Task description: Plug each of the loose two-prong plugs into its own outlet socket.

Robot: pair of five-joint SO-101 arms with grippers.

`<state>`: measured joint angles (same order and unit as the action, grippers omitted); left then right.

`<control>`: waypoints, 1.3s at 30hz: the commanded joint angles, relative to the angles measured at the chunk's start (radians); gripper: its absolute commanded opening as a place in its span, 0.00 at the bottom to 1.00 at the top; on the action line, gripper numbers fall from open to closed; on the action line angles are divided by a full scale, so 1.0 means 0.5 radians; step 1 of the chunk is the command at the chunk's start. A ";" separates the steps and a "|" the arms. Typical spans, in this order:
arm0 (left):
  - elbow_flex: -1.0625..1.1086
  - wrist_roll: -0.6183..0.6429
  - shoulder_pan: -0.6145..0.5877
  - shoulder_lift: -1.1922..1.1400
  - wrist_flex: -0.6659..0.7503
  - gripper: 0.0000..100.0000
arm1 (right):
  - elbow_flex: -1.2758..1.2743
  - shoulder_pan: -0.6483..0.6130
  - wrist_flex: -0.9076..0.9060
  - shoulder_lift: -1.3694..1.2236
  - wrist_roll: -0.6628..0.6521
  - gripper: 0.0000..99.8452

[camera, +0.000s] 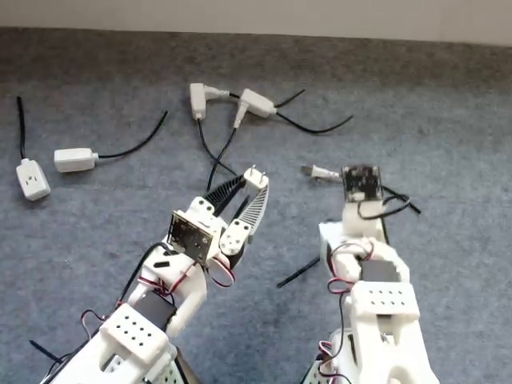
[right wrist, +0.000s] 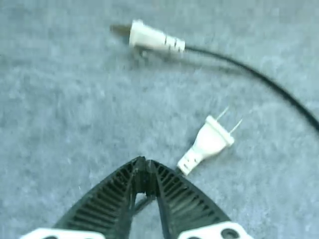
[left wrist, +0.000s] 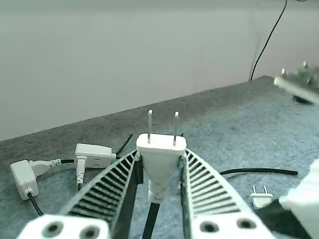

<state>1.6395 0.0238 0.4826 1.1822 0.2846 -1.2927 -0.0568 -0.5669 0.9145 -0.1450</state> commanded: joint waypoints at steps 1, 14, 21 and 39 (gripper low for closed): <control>0.005 0.000 0.026 0.032 0.055 0.01 | 0.496 -0.017 -0.143 0.029 -0.009 0.01; -0.008 0.006 0.035 0.032 0.055 0.01 | 2.101 -0.526 -1.290 0.032 -0.006 0.01; -0.011 0.006 0.038 0.032 0.055 0.01 | 2.101 -1.054 -1.419 0.029 -0.049 0.01; -0.023 0.009 0.115 0.035 0.058 0.01 | 0.931 -1.143 -0.440 0.315 -0.571 0.01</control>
<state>1.6471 0.0207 0.5194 1.1822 0.2892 -0.7833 -0.6951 -0.8938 1.0587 -0.4120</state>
